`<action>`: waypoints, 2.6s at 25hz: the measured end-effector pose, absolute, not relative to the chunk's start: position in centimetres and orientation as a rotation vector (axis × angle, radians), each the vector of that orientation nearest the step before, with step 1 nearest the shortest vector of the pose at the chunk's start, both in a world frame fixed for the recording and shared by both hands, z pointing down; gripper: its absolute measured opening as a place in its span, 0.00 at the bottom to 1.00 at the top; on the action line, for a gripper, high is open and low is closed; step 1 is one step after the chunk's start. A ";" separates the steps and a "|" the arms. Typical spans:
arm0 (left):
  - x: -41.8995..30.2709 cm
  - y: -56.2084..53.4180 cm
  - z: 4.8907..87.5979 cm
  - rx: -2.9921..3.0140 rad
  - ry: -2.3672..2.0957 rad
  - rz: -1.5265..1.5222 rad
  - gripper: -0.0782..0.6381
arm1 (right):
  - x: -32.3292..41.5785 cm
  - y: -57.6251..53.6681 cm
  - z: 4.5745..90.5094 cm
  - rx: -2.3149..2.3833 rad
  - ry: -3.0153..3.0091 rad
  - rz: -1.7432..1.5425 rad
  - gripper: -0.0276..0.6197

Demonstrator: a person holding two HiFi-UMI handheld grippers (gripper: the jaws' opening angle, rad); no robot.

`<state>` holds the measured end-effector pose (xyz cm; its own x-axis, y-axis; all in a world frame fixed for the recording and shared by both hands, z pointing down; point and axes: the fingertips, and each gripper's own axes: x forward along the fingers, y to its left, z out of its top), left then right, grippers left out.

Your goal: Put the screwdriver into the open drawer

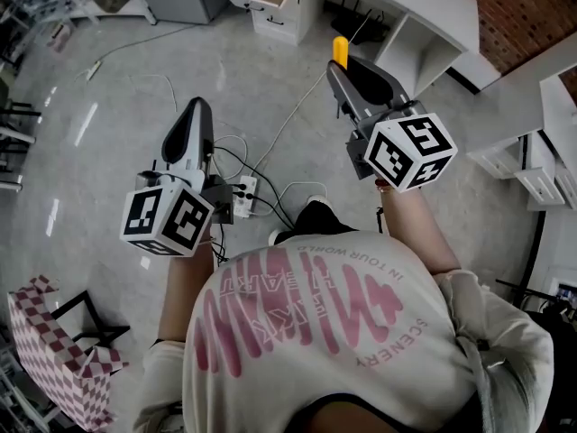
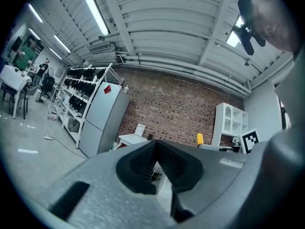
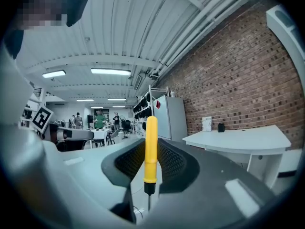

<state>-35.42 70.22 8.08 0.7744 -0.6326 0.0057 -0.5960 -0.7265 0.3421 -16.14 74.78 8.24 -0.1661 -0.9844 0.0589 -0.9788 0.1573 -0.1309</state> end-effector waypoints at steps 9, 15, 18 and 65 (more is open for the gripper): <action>-33.7 66.4 9.6 2.610 -1.007 -0.113 0.11 | -13.7 69.8 10.5 -1.885 2.341 -0.361 0.19; -30.3 61.2 8.9 2.585 -1.060 -0.152 0.11 | -9.8 63.8 10.0 -1.826 2.381 -0.363 0.19; -27.9 58.7 8.5 2.596 -1.073 -0.168 0.11 | -7.2 60.5 9.6 -1.792 2.390 -0.359 0.19; -11.5 32.3 12.5 2.607 -0.957 -0.113 0.11 | 4.5 35.1 14.9 -1.762 2.459 -0.475 0.19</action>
<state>-11.55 32.34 12.48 0.7672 -0.6395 0.0485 -0.6108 -0.7055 0.3593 4.46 35.12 14.90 -0.3356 -0.9350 0.1146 -0.9103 0.2906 -0.2946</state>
